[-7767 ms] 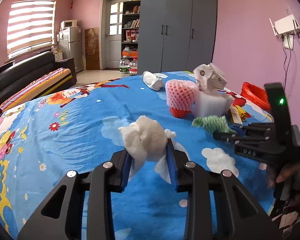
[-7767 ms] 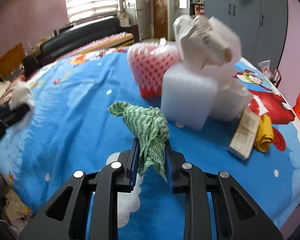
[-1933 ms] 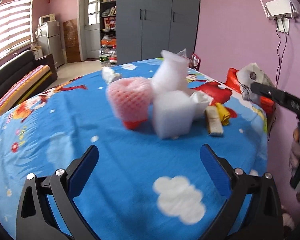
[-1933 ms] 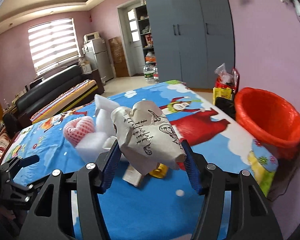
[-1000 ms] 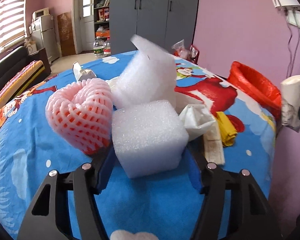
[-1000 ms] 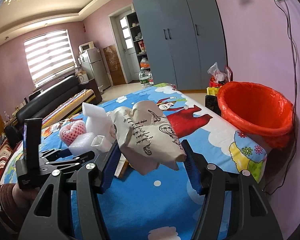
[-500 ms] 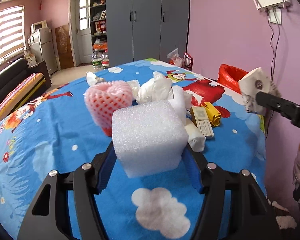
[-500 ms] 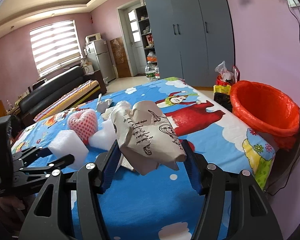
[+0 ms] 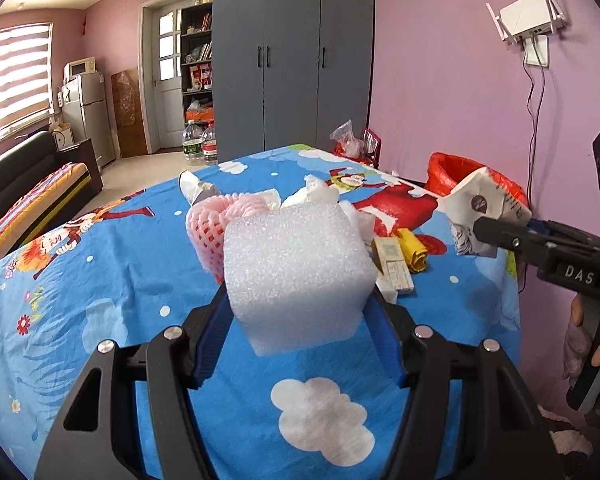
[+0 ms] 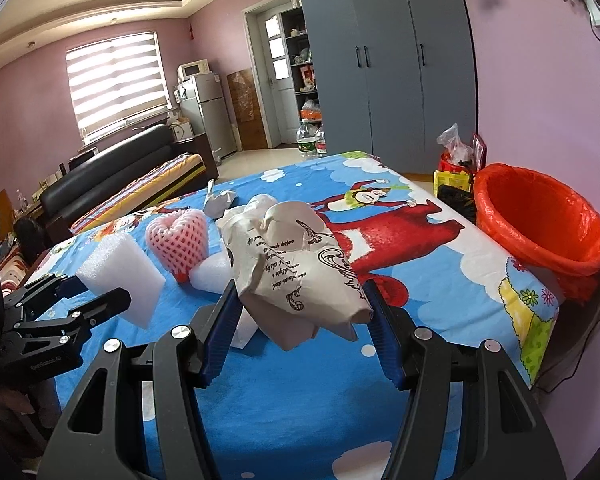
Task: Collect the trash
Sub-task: 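Grasp the white foam block with the left tool while the right tool holds the paper bag, then carry the foam block and paper bag to the red bucket and release both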
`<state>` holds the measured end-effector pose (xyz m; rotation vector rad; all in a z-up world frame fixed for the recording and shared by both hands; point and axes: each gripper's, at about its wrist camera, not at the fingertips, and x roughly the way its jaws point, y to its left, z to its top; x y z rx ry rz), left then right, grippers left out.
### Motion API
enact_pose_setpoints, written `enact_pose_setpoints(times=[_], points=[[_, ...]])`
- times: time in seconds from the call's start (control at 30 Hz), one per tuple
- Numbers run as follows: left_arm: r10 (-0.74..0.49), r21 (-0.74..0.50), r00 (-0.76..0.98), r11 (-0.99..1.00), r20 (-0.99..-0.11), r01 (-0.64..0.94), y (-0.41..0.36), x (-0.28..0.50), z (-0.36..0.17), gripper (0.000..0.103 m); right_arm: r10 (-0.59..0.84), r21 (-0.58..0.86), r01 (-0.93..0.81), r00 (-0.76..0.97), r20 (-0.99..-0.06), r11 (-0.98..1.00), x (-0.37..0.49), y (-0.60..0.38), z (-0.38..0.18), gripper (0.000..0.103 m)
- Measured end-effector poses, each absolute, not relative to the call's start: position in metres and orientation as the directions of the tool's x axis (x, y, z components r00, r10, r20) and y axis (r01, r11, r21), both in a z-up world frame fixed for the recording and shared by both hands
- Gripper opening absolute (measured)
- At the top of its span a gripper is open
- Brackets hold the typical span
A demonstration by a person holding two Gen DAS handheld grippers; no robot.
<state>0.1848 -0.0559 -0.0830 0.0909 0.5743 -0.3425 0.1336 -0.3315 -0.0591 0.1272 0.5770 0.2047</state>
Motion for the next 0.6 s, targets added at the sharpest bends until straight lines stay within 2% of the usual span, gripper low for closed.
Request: enact_pose_setpoints(times=[0.6], points=[[-0.393,-0.022,0.787,0.900,-0.476,0.436,-0.108,0.199,-0.052,0.062,0.129,0.168,-0.058,0.883,-0.451,0.984,0.127,-0.370,-0.050,0.059]])
